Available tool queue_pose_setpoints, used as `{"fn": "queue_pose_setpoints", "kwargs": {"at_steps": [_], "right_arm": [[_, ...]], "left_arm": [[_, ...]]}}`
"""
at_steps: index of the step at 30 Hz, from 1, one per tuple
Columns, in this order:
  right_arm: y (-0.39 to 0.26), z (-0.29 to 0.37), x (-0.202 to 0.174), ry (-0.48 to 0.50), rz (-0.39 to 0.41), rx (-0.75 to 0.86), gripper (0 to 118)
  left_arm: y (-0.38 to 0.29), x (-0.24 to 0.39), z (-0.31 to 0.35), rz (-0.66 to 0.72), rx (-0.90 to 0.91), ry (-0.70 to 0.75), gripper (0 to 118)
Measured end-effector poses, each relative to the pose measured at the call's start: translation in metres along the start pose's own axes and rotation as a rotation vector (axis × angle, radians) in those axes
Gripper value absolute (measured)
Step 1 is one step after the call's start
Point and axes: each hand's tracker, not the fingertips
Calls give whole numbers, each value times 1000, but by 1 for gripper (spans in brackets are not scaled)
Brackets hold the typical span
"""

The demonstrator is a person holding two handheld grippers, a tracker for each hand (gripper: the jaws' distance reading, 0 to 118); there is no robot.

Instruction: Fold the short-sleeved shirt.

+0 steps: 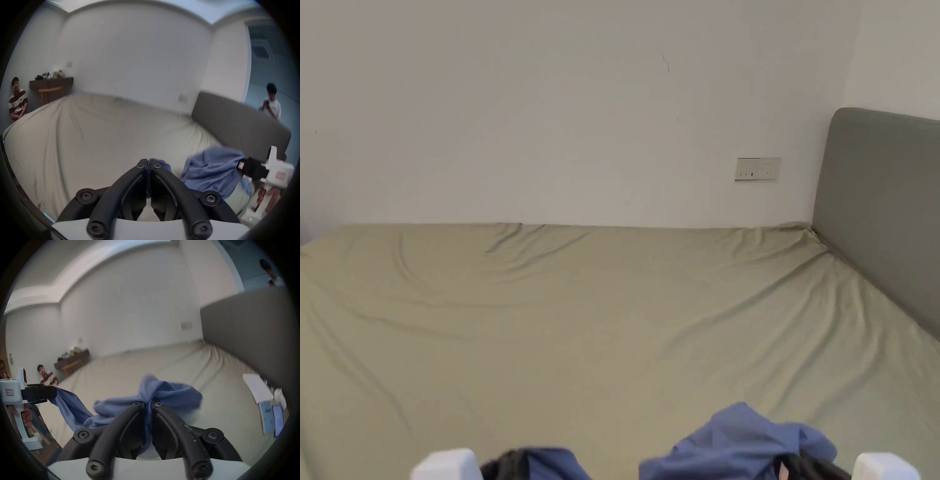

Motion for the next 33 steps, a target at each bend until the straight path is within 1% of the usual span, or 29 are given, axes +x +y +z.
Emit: {"fn": "queue_pose_setpoints", "kwargs": {"at_steps": [2, 4, 5, 7, 9, 11, 13, 14, 16, 18, 21, 22, 25, 26, 29, 31, 33], "right_arm": [[36, 22, -23, 21, 14, 119, 8], [66, 39, -38, 38, 36, 180, 8], [79, 45, -43, 44, 33, 208, 8], [102, 50, -49, 55, 31, 218, 8], [117, 45, -52, 57, 28, 218, 8], [126, 25, -50, 41, 38, 183, 8], [132, 0, -48, 48, 25, 148, 8], [136, -18, -42, 51, 30, 145, 8], [149, -49, -42, 16, 38, 130, 8], [169, -75, -35, 16, 31, 140, 8], [206, -102, -34, 2, 27, 191, 8], [220, -105, -30, 13, 28, 214, 8], [248, -112, -34, 2, 89, 299, 8], [253, -112, -34, 1, 109, 317, 8], [250, -116, -32, 15, 107, 298, 8], [231, -114, -30, 7, 130, 264, 8], [204, -110, -27, 0, 148, 202, 8]], "left_arm": [[33, 2, 26, 12, 130, -23, 2], [61, 4, 44, -17, 210, -39, 2], [75, 6, 50, -36, 233, -24, 1], [93, 6, 56, -45, 283, -25, 1], [105, 6, 47, -57, 290, -14, 1], [115, 4, 28, -50, 276, -6, 1], [123, 0, -2, -36, 246, -18, 1], [129, 1, -18, -41, 240, -8, 1], [146, 4, -47, -54, 247, 5, 1], [170, 8, -75, -53, 261, 12, 1], [216, 16, -94, -56, 352, 12, 1], [231, 20, -96, -63, 391, 15, 1], [258, 28, -91, -96, 492, 14, 1], [261, 30, -89, -110, 513, 17, 1], [247, 28, -85, -126, 511, 30, 1], [225, 22, -83, -129, 484, 40, 1], [191, 12, -78, -133, 411, 60, 1]]}}
